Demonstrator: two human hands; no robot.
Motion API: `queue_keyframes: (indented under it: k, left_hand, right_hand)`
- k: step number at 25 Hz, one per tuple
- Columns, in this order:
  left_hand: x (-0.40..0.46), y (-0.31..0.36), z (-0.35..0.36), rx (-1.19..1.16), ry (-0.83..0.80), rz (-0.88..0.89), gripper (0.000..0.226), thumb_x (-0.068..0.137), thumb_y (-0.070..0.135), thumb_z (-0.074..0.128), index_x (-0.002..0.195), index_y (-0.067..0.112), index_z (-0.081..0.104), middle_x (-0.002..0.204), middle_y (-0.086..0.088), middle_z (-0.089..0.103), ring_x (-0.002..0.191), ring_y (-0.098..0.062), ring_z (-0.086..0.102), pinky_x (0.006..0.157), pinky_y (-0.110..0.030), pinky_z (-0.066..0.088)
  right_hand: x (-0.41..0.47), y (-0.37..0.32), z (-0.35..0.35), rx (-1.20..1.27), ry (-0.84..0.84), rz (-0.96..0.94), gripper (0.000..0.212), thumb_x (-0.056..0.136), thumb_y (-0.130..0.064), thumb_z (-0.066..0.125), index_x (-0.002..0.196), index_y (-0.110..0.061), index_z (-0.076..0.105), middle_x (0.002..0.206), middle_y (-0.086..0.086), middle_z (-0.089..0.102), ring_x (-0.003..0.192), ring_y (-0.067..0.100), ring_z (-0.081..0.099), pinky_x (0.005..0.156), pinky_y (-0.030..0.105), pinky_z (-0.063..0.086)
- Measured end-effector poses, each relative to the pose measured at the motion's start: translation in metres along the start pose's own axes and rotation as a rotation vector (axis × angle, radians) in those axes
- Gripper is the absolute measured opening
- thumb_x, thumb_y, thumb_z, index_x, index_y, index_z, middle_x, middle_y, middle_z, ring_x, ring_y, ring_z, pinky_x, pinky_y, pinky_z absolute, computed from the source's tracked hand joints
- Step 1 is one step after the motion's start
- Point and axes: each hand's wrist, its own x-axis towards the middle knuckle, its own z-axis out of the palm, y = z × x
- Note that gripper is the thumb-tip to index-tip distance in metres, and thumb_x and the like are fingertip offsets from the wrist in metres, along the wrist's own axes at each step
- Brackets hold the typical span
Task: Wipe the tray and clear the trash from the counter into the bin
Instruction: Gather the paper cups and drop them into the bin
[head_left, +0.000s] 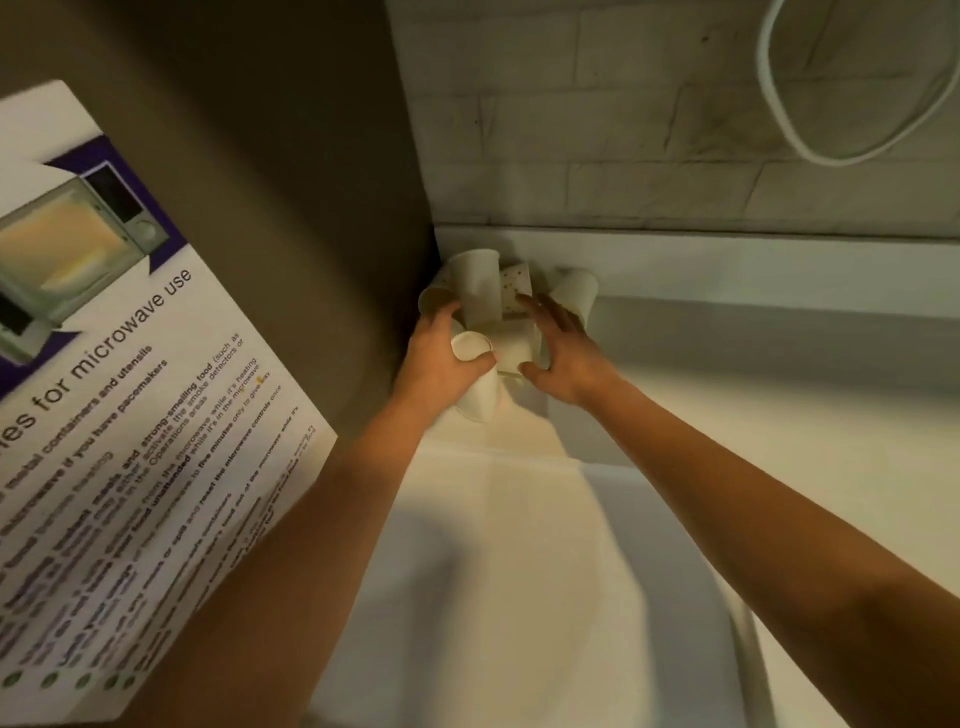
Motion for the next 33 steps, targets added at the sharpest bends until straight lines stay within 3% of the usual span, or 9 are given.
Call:
queue_keyframes:
  k: [7,10,14,20,23,29,33]
  left_hand:
    - [0.009,-0.017,0.018,-0.053,0.085,-0.029,0.063,0.065,0.025,0.082,0.121,0.018,0.054,0.123,-0.006,0.055,0.114,-0.025,0.053,0.097,-0.041,0.047]
    - [0.008,-0.017,0.024,-0.105,0.095,-0.071,0.068,0.064,0.023,0.083,0.123,0.019,0.051,0.122,-0.005,0.057,0.111,-0.023,0.055,0.095,-0.038,0.048]
    - [0.008,-0.017,0.027,-0.096,0.081,-0.141,0.083,0.061,0.023,0.086,0.130,0.017,0.041,0.126,-0.006,0.053,0.115,-0.024,0.051,0.097,-0.038,0.045]
    - [-0.003,0.000,0.023,-0.186,0.060,-0.261,0.076,0.061,0.019,0.086,0.124,0.016,0.043,0.112,0.002,0.047,0.106,-0.018,0.047,0.094,-0.037,0.044]
    - [-0.014,0.012,0.018,-0.354,0.063,-0.310,0.071,0.063,0.018,0.084,0.123,0.021,0.047,0.111,0.004,0.049,0.104,-0.019,0.050,0.089,-0.035,0.047]
    - [-0.066,0.028,0.018,-0.870,0.015,-0.412,0.068,0.069,0.011,0.080,0.127,0.022,0.047,0.126,-0.009,0.055,0.109,-0.027,0.058,0.082,-0.037,0.053]
    - [-0.112,0.042,0.016,-1.132,-0.088,-0.392,0.059,0.078,0.001,0.070,0.128,0.015,0.044,0.113,-0.006,0.059,0.097,-0.020,0.061,0.069,-0.031,0.056]
  right_hand:
    - [0.022,0.010,0.017,-0.102,-0.062,-0.021,0.084,0.078,-0.024,0.064,0.147,-0.030,0.017,0.156,0.002,0.014,0.139,0.030,0.025,0.103,0.043,0.040]
    - [0.025,0.013,0.024,-0.065,-0.056,0.008,0.082,0.077,-0.023,0.065,0.146,-0.031,0.020,0.152,0.004,0.021,0.136,0.031,0.030,0.100,0.041,0.043]
    - [0.025,0.013,0.028,0.043,-0.033,0.038,0.079,0.076,-0.022,0.066,0.143,-0.027,0.025,0.145,0.011,0.027,0.121,0.034,0.045,0.094,0.039,0.047]
    - [-0.013,0.012,0.016,0.302,0.161,0.149,0.072,0.075,-0.020,0.070,0.136,-0.014,0.032,0.137,0.014,0.028,0.114,0.033,0.048,0.094,0.032,0.041]
    - [-0.047,0.014,0.005,0.363,0.200,0.207,0.069,0.075,-0.018,0.070,0.135,-0.017,0.035,0.134,0.011,0.028,0.114,0.028,0.045,0.095,0.024,0.035]
    - [-0.129,0.014,-0.022,0.490,0.350,0.347,0.069,0.076,-0.010,0.070,0.136,-0.016,0.036,0.133,0.011,0.031,0.113,0.024,0.044,0.094,0.022,0.033]
    - [-0.178,0.002,-0.035,0.565,0.429,0.404,0.067,0.077,-0.008,0.069,0.134,-0.019,0.036,0.131,0.011,0.032,0.105,0.017,0.040,0.090,0.022,0.033]
